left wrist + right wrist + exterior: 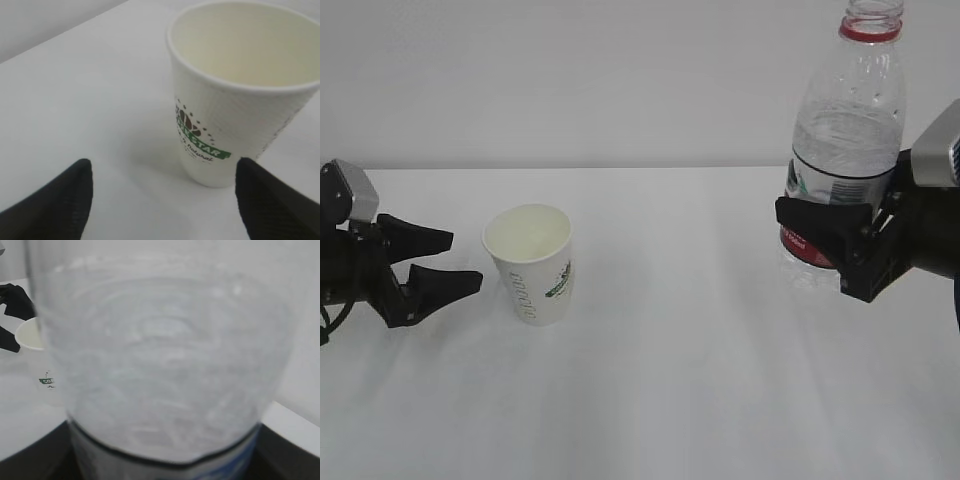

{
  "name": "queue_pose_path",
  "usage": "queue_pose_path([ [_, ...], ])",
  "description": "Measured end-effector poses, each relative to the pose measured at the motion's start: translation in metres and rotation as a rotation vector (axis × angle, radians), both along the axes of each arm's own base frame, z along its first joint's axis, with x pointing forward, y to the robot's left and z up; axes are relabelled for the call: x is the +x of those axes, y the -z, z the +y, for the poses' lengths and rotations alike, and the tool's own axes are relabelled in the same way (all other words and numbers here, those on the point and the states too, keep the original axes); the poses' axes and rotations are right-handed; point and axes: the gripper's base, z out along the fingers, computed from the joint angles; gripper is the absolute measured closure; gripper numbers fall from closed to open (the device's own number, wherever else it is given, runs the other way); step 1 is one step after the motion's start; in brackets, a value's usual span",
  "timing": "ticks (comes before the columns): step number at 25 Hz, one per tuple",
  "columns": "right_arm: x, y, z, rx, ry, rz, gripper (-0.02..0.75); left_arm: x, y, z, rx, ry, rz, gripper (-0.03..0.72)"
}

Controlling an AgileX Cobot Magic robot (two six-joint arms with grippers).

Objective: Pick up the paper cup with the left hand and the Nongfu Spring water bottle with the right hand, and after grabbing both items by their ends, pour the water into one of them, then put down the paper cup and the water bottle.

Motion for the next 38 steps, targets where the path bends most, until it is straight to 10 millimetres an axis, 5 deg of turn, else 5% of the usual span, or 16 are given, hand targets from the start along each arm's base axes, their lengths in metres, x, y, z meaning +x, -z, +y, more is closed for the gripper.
queue_pose_path([
  [18, 0.0, 0.0, 0.0, -0.002, -0.003, 0.0, 0.251, 0.01, 0.017, -0.014, -0.061, 0.15, -0.008, 0.019],
  [29, 0.0, 0.001, 0.0, -0.015, -0.008, 0.002, 0.251, 0.008, 0.032, -0.054, -0.031, 0.245, 0.027, 0.02],
  [38, -0.001, 0.001, 0.0, -0.018, -0.011, 0.002, 0.251, 0.021, 0.035, -0.058, -0.052, 0.201, 0.005, 0.02],
])
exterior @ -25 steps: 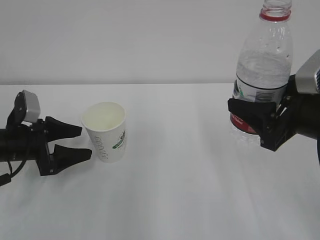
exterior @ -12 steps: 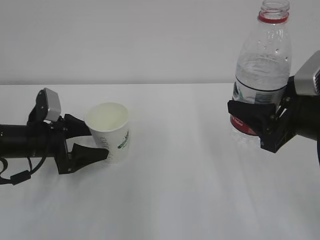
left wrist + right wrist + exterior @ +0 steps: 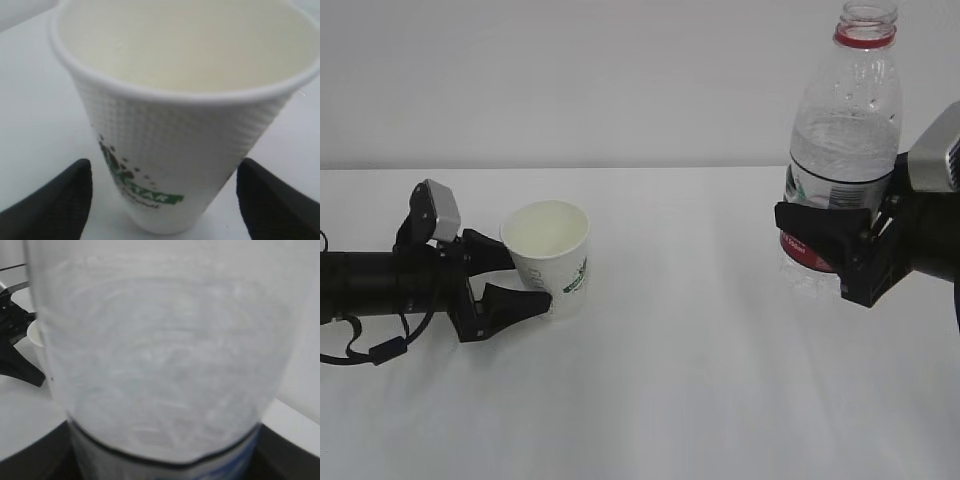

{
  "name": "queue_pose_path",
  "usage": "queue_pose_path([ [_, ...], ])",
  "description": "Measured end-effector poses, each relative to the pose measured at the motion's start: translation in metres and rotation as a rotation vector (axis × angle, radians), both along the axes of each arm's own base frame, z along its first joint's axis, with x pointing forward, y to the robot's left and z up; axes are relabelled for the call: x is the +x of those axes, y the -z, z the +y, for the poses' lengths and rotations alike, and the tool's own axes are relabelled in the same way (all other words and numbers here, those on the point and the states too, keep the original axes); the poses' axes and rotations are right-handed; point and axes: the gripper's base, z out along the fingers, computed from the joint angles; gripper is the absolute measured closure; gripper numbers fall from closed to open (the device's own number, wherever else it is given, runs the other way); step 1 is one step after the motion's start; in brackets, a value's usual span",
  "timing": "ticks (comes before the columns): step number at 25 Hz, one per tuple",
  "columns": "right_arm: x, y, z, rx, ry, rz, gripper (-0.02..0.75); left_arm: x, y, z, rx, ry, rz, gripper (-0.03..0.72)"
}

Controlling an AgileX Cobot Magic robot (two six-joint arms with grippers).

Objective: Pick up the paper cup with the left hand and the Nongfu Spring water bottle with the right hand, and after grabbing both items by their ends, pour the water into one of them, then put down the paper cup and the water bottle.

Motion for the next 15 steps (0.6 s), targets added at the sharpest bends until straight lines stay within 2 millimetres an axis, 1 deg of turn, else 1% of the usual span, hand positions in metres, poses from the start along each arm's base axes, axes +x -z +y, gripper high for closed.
queue_pose_path([
  [5, 0.0, 0.0, 0.0, 0.0, -0.001, 0.0, 0.252, 0.0, 0.004, -0.019, 0.004, 0.051, -0.002, 0.02],
  [8, 0.0, 0.0, 0.0, 0.0, -0.001, 0.0, 0.252, 0.005, 0.002, -0.028, 0.028, 0.068, -0.022, 0.02],
  [12, 0.0, 0.0, 0.0, 0.0, -0.001, 0.0, 0.252, 0.01, 0.0, -0.036, 0.026, 0.063, -0.04, 0.02],
  [15, 0.0, 0.0, 0.0, -0.001, -0.002, 0.0, 0.252, 0.009, 0.007, -0.041, 0.022, 0.062, -0.019, 0.023],
])
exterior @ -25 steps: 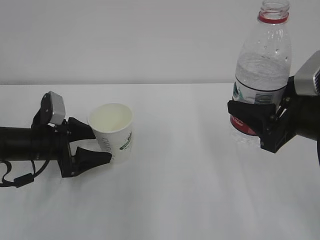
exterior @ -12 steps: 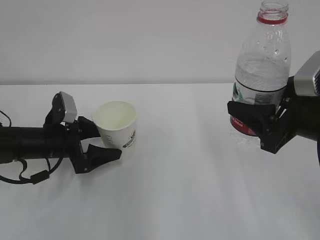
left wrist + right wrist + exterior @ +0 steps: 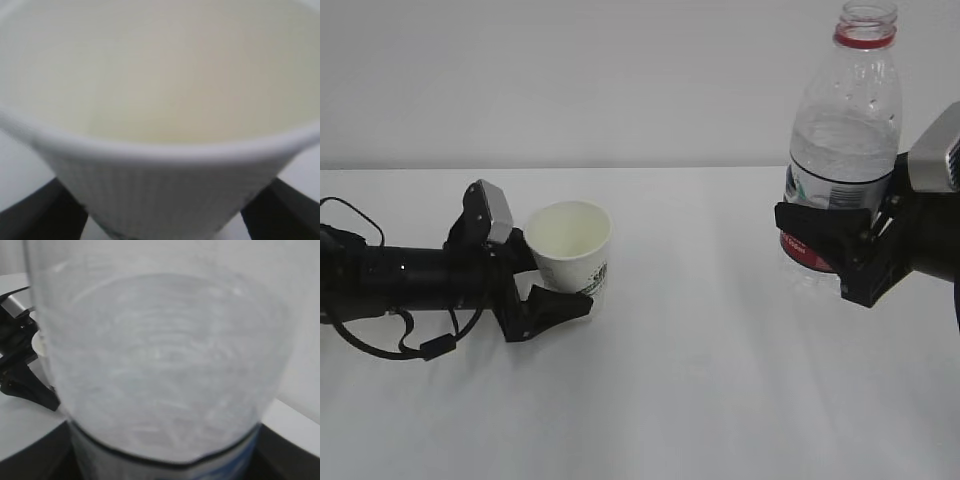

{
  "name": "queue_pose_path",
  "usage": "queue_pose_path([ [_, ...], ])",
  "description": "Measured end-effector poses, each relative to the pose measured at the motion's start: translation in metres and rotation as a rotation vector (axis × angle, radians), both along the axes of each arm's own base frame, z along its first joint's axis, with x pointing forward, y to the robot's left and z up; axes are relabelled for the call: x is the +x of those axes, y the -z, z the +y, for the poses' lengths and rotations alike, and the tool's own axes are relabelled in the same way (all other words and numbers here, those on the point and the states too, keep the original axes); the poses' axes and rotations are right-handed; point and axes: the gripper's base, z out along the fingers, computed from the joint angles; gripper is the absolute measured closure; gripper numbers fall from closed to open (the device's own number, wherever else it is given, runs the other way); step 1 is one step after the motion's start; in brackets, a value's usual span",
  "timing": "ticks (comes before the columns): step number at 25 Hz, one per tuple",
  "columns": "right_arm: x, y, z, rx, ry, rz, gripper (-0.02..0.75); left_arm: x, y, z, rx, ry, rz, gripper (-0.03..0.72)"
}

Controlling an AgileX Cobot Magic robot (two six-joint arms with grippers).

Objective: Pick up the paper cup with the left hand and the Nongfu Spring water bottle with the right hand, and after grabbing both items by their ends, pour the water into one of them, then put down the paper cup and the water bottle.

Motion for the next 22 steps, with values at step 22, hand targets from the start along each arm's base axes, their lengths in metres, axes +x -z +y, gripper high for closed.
queue_pose_path([
  [22, 0.0, 0.001, 0.0, -0.005, 0.004, 0.005, 0.252, -0.003, -0.017, 0.0, 0.023, 0.039, 0.005, 0.123],
])
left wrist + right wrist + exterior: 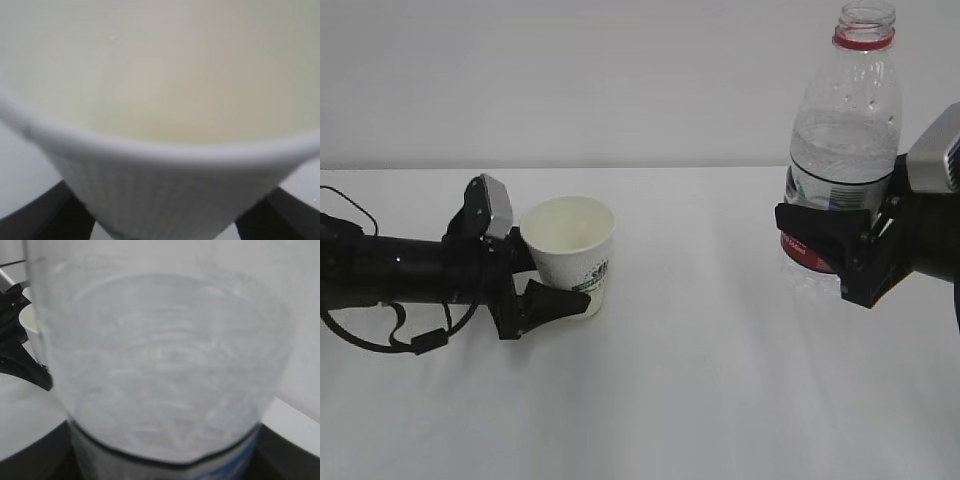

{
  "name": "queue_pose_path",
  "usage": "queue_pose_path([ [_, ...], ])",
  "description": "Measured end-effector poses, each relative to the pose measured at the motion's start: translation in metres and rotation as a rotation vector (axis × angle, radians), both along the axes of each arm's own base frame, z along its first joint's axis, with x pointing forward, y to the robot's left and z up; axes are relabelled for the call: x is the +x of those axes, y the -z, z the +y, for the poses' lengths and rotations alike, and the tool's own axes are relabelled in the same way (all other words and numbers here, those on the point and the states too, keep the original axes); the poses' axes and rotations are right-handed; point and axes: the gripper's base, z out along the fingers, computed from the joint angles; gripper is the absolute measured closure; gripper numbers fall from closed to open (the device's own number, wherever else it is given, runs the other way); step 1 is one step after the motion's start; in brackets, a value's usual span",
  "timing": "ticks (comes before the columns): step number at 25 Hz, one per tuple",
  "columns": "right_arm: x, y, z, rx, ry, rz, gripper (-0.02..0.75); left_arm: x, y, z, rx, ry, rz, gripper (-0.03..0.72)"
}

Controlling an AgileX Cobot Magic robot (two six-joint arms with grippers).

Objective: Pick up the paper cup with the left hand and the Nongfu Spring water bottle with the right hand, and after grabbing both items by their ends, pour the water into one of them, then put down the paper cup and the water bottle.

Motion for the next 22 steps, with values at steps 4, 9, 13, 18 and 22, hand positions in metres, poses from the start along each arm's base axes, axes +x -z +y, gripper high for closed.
queue_pose_path([
  [4, 0.0, 0.0, 0.0, 0.0, 0.0, 0.0, 0.252, -0.001, -0.018, 0.004, -0.003, 0.013, -0.004, 0.123],
  [9, 0.0, 0.0, 0.0, 0.0, 0.0, 0.0, 0.252, -0.006, -0.03, 0.004, 0.011, 0.058, 0.026, 0.124],
  [13, 0.0, 0.0, 0.0, 0.0, 0.0, 0.0, 0.252, -0.013, -0.042, 0.004, 0.003, 0.078, 0.035, 0.124],
  [18, 0.0, 0.0, 0.0, 0.0, 0.0, 0.0, 0.252, -0.025, -0.057, 0.005, -0.009, 0.084, 0.015, 0.124],
  [22, 0.0, 0.0, 0.0, 0.0, 0.0, 0.0, 0.252, -0.037, -0.07, 0.007, -0.012, 0.084, -0.007, 0.124],
])
